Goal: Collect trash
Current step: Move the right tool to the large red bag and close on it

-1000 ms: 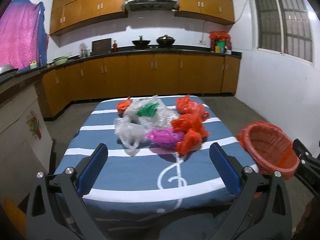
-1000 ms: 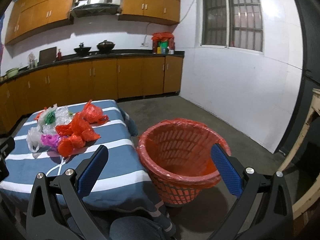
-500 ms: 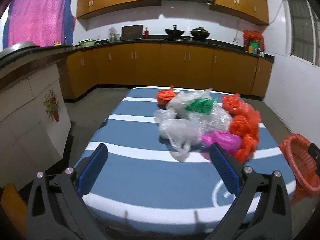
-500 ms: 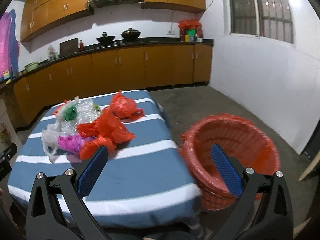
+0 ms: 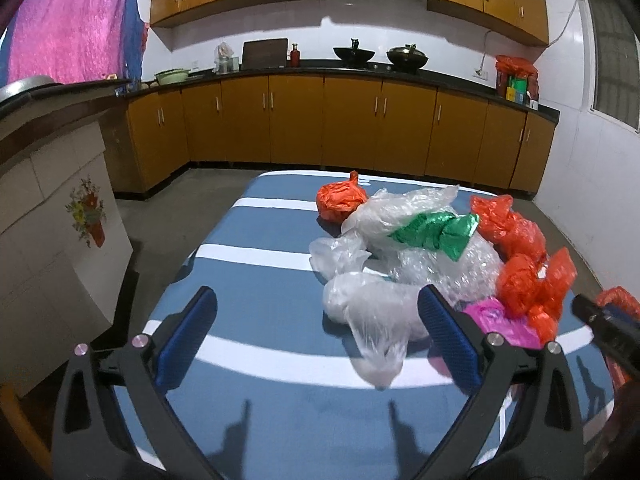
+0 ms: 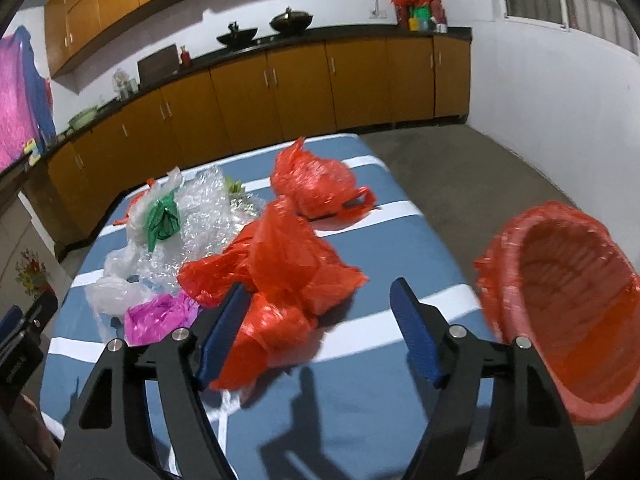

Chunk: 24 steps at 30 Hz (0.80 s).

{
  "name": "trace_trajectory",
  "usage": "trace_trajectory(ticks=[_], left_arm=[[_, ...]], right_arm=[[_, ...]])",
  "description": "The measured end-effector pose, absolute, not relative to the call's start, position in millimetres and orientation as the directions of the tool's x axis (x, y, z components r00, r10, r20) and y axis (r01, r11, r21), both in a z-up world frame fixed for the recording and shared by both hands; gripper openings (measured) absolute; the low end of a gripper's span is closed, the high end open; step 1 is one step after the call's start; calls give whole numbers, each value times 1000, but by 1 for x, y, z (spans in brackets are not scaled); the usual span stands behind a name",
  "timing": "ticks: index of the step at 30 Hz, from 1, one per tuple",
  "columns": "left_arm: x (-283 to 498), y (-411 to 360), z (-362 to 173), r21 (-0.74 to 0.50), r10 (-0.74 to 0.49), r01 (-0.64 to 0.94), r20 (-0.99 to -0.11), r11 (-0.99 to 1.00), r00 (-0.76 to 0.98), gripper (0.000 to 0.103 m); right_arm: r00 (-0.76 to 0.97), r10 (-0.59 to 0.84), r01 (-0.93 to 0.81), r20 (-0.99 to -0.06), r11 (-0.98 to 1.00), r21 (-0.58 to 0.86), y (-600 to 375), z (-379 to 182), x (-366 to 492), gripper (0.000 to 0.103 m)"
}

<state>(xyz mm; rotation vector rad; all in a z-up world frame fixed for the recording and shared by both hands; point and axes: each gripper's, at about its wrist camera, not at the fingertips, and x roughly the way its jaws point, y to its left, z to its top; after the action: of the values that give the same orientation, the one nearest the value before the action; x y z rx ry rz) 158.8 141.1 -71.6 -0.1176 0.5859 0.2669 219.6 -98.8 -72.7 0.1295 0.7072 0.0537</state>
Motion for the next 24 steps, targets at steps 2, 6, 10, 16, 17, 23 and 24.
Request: trace_trajectory(ticks=[2,6,10,16,17,23,24], left_arm=[[167,144,-74,-42,208,-281,-568,959,796,97],[178,143,-81,-46,191,-267,-584,963,789,94],[188,141,-88,-54,165,-245,-599,968,784,92],[208,134,-100,-57,134,-218,-632,974,764,90],[210,133,-101,-53,134,-217,-636,975,760,89],[225,129,-116,-63,98,-193,-686,979,721,76],[226,129,-117,-69,93,-193,-689,979,719,71]], right_arm=[[743,98,-10,-663,991,135,-94,-79,229,69],[682,98,-12,-725,992,122,-88,-101,246,61],[669,118,-21,-734,990,140,-91,-110,244,56],[650,148,-28,-746,985,171,-90,-112,247,57],[646,151,-37,-748,985,167,-88,-113,248,57],[641,159,-81,-751,987,139,-83,-116,245,41],[641,161,-79,-751,986,144,-85,-116,245,41]])
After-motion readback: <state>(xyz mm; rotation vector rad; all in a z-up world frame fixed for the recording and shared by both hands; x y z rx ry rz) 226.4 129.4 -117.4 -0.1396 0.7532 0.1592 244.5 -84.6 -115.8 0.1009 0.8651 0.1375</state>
